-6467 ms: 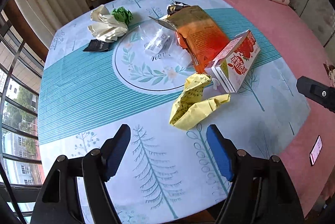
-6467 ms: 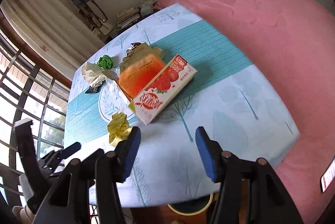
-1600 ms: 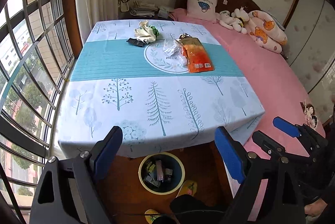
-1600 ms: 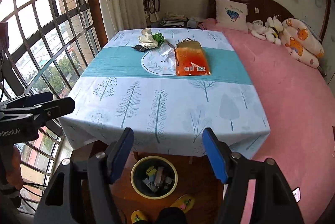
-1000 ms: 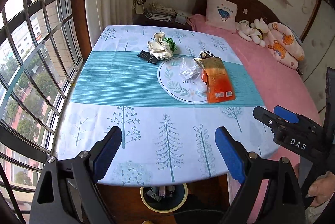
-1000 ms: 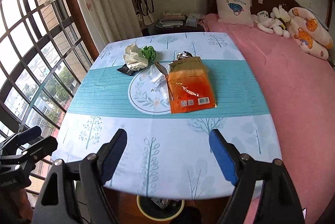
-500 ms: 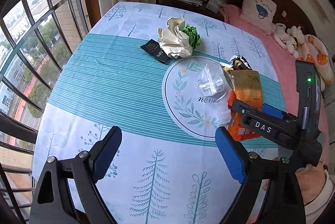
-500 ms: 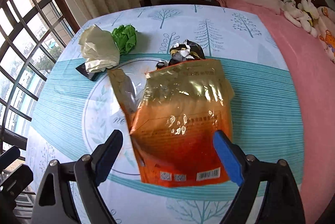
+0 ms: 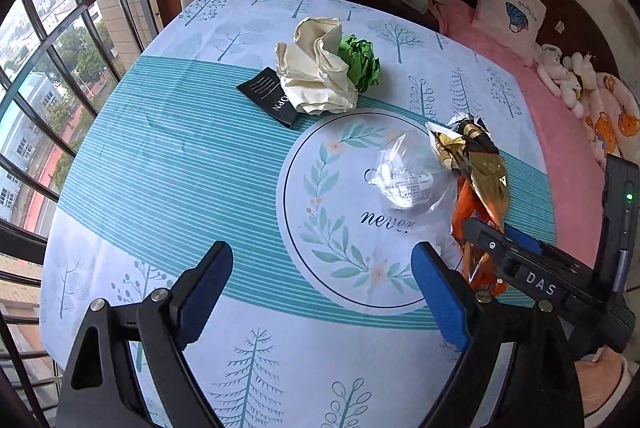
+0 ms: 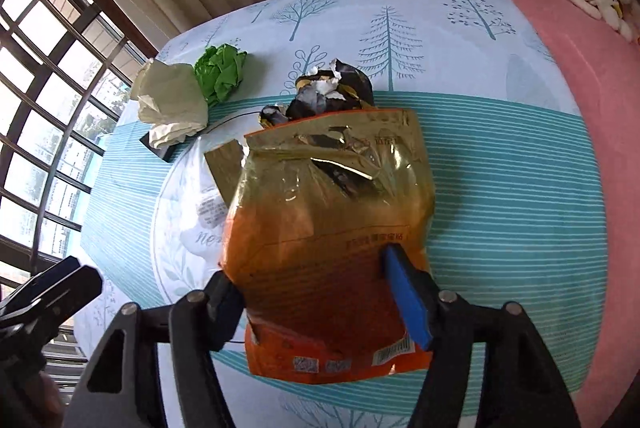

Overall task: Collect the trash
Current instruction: 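Grasp the orange snack packet with the right gripper while the left gripper grasps the clear plastic bottle, then carry the orange packet and plastic bottle down over the blue bin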

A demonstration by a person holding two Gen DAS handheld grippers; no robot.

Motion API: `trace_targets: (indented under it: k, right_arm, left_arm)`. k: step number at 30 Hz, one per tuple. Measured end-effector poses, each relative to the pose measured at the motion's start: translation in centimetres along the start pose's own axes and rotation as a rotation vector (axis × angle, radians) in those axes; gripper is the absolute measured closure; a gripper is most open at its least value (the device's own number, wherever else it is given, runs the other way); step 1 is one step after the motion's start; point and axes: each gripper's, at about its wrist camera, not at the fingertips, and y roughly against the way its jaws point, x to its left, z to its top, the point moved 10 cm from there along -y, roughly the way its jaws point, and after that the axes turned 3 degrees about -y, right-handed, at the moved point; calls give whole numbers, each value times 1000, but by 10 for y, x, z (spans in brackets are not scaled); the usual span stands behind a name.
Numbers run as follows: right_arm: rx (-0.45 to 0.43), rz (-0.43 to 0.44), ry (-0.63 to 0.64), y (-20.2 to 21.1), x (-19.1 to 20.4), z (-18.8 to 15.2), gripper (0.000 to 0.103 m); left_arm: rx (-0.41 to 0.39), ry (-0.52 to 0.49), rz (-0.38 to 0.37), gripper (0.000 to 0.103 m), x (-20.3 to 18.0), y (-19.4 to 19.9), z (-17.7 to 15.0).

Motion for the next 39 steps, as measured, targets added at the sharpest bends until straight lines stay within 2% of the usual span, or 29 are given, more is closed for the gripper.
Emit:
trace_targets:
  k: [3,9,12,21,34,35,36,39]
  right_arm:
    - [0,77,-22,12,2,4,69]
    - [0,160,-83,33,-10,9,87]
    - [-8,177,-115,41,-18,9,92]
    - [-36,202,-168,54,-37,14,94]
    - [-24,214,-189,46,-40,7,94]
    - [-23,214,-193,46,-41,7,94]
    - [-23,216,-195,46,-42,7,95]
    - [-23,220,-198,47,-42,5,95]
  left_arm:
    - [2,-17,-7,13,-11,-4,8]
    - [31,-67,-21,13,-35,-16,15]
    - [48,-92,-20,13,-46,-23,16]
    - [142,-91,2,13,-69,-63,24]
    - [246,-25,158,14,-74,-113,40]
    - [248,-24,165,19,-73,-116,41]
    - [251,-23,169,29,-72,-117,42]
    - [250,-8,166,29,-68,-117,42]
